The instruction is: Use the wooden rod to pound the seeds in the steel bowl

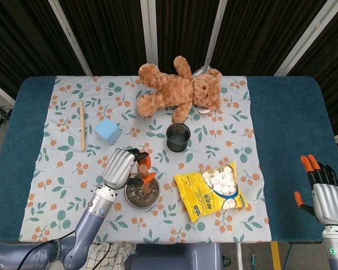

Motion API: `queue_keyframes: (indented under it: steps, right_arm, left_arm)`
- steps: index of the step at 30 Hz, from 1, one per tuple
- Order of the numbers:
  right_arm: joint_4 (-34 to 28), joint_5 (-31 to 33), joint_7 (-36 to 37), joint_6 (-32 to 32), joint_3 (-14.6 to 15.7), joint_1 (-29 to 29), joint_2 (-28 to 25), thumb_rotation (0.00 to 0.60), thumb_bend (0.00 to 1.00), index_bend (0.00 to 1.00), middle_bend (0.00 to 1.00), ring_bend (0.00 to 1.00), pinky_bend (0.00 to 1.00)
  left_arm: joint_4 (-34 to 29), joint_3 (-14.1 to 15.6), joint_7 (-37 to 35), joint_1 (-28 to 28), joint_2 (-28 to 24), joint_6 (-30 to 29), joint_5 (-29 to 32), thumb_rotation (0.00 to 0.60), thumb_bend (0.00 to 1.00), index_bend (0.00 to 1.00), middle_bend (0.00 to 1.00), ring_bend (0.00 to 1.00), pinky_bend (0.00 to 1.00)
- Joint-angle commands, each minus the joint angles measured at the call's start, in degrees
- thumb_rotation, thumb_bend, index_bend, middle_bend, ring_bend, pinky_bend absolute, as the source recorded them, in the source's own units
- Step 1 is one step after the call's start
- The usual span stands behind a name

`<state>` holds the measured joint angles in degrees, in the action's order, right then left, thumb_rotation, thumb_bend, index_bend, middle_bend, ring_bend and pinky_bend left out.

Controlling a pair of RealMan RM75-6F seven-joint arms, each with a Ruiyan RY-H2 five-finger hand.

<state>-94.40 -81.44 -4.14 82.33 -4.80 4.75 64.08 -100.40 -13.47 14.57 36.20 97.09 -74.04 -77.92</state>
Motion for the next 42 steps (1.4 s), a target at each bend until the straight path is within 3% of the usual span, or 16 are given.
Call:
queue_keyframes:
  steps: [1, 11, 33, 42]
  right_arm:
    - [-0.01, 0.00, -0.04, 0.02, -0.02, 0.00, 0.00, 0.600, 0.42, 0.00, 0.00, 0.00, 0.00]
    - [0.03, -0.04, -0.08, 0.12, 0.03, -0.05, 0.06, 0.600, 0.42, 0.00, 0.00, 0.00, 0.00]
    - [0.06, -0.05, 0.04, 0.10, 0.07, -0.05, 0.05, 0.600, 0.42, 0.00, 0.00, 0.00, 0.00]
    - [-0.02, 0.01, 0.13, -0.01, 0.02, 0.01, -0.02, 0.600, 0.42, 0.00, 0.00, 0.00, 0.00]
  left_arm:
    - [-0.94, -0.67, 0.24, 0.29, -0.37, -0.24, -0.50, 0.600, 0.87, 0.63, 0.78, 0.58, 0.73]
    - [-2.87, -1.08, 1.10, 0.42, -1.64, -0.16, -0.79, 0.600, 0.87, 0.63, 0.78, 0.58, 0.73]
    - [0.98, 2.79, -0.24, -0.98, -0.73, 0.41, -1.64, 0.600, 0.87, 0.63, 0.78, 0.58, 0.73]
    - [1.42, 2.82, -0.77, -1.31, -0.47, 0.17, -2.08, 0.600, 0.87, 0.63, 0.78, 0.58, 0.73]
